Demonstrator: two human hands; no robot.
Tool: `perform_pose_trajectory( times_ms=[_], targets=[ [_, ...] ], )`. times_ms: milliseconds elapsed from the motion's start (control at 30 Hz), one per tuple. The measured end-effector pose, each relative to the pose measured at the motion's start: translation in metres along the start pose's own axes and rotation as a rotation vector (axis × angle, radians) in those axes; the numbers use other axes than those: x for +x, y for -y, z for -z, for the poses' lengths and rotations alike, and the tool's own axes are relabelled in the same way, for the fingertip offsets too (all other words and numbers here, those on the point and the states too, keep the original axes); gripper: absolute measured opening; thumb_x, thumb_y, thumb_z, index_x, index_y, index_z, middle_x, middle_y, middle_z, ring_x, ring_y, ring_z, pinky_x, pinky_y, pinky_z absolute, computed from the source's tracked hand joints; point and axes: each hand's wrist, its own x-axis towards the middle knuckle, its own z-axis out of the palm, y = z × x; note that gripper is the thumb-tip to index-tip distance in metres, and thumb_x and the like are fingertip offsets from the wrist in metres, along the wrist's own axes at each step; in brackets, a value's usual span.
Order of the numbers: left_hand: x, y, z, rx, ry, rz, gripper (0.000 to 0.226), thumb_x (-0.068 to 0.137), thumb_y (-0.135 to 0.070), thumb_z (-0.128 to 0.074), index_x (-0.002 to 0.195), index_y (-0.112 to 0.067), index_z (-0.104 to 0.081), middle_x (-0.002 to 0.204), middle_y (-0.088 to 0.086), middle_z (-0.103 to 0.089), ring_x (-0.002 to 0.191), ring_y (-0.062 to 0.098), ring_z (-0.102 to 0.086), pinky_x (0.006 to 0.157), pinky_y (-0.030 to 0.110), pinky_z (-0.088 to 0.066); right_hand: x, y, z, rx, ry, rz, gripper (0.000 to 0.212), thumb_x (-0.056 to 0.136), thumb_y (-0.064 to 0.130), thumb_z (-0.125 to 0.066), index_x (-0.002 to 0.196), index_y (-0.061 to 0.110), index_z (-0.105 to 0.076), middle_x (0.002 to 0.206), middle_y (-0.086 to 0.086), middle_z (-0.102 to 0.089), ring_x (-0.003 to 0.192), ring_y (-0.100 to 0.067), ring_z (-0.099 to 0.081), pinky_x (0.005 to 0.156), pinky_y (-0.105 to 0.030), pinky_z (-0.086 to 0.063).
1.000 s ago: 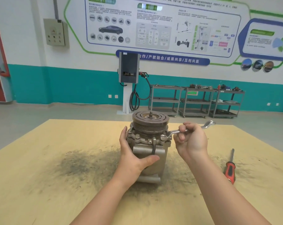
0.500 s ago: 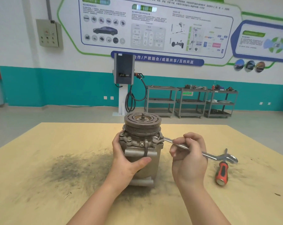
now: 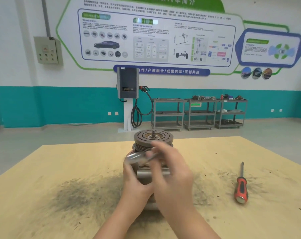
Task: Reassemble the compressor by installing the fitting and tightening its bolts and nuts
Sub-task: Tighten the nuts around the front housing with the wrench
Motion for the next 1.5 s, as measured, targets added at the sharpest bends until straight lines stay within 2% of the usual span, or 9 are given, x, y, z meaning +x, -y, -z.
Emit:
perform_pose_trajectory(
  times_ms=[133,300,400,600,767,900,1067,1233,1500],
  targets=[
    [-0.001,-0.002,-0.001,0.013,-0.053,-0.047,0.094,0.046,-0.055,-0.082,0.106,-0.083,-0.015,0.132,-0.022,-0.046,0.119,-0.007,-0.047,0.094,0.016,-0.041,0.020,-0.004,0.023,0.334,-0.314,-0.266,0.021,0.094,0.014,-0.043,0.104,0.032,-0.048,0.080,0.004,-0.065,0.062,-0.010,-0.060,0.061,-0.015,-0.048],
    [-0.003,-0.007,-0.001,-0.016,-0.037,-0.009,0.094,0.047,-0.057,-0.083,0.110,-0.081,-0.018,0.132,-0.024,-0.043,0.123,-0.001,-0.045,0.104,0.038,-0.044,0.027,-0.029,0.041,0.777,-0.549,-0.740,0.028,0.092,-0.006,-0.028,0.097,0.014,-0.047,0.060,-0.005,-0.060,0.045,-0.015,-0.049,0.044,-0.020,-0.041],
    [-0.005,-0.009,0.001,-0.018,-0.025,-0.024,0.095,0.047,-0.061,-0.084,0.113,-0.080,-0.018,0.135,-0.024,-0.042,0.124,-0.004,-0.044,0.107,0.039,-0.043,0.026,-0.042,0.043,0.838,-0.525,-0.836,0.022,0.092,-0.003,-0.030,0.097,0.009,-0.048,0.056,-0.005,-0.058,0.041,-0.016,-0.044,0.041,-0.019,-0.038],
    [-0.003,-0.009,0.000,-0.011,-0.025,-0.025,0.094,0.042,-0.059,-0.081,0.107,-0.082,-0.017,0.132,-0.024,-0.041,0.115,-0.017,-0.043,0.092,0.015,-0.040,0.047,-0.063,0.046,0.839,-0.334,-0.995,0.016,0.089,0.001,-0.033,0.090,0.006,-0.048,0.052,-0.005,-0.050,0.035,-0.015,-0.034,0.036,-0.020,-0.031],
    [0.004,-0.001,-0.002,-0.016,-0.051,-0.038,0.102,0.035,-0.057,-0.079,0.120,-0.061,-0.023,0.129,-0.026,-0.041,0.110,-0.025,-0.042,0.081,-0.001,-0.036,0.052,-0.080,0.039,0.871,-0.264,-1.129,0.013,0.090,0.003,-0.033,0.087,0.007,-0.044,0.049,-0.002,-0.045,0.030,-0.013,-0.027,0.032,-0.018,-0.025],
    [0.005,0.001,-0.001,-0.029,-0.048,-0.014,0.104,0.032,-0.055,-0.079,0.121,-0.058,-0.025,0.131,-0.021,-0.044,0.116,-0.008,-0.048,0.081,0.003,-0.038,0.044,-0.085,0.032,0.905,-0.348,-1.108,0.014,0.096,0.005,-0.035,0.088,0.006,-0.046,0.048,0.001,-0.044,0.029,-0.011,-0.023,0.032,-0.018,-0.022],
    [0.002,0.000,-0.002,-0.015,-0.053,-0.021,0.100,0.037,-0.059,-0.078,0.116,-0.070,-0.018,0.130,-0.029,-0.039,0.114,-0.021,-0.040,0.085,0.005,-0.037,0.059,-0.078,0.035,0.716,-0.264,-0.943,0.018,0.099,0.007,-0.035,0.099,0.004,-0.054,0.047,0.000,-0.045,0.031,-0.012,-0.028,0.033,-0.021,-0.024],
    [0.001,-0.003,-0.002,-0.005,-0.059,-0.026,0.097,0.039,-0.061,-0.078,0.113,-0.074,-0.017,0.130,-0.029,-0.040,0.116,-0.019,-0.040,0.087,0.011,-0.037,0.064,-0.083,0.033,0.732,-0.164,-1.076,0.019,0.099,0.006,-0.034,0.102,0.004,-0.052,0.047,0.001,-0.043,0.031,-0.009,-0.024,0.031,-0.020,-0.022],
    [-0.005,-0.011,-0.001,-0.025,-0.019,-0.016,0.093,0.045,-0.065,-0.081,0.113,-0.076,-0.018,0.139,-0.016,-0.039,0.130,0.004,-0.040,0.111,0.044,-0.038,0.040,-0.077,0.034,0.890,-0.403,-0.983,0.015,0.097,0.008,-0.038,0.097,0.011,-0.052,0.049,0.001,-0.044,0.031,-0.013,-0.028,0.036,-0.020,-0.028]
  ],
)
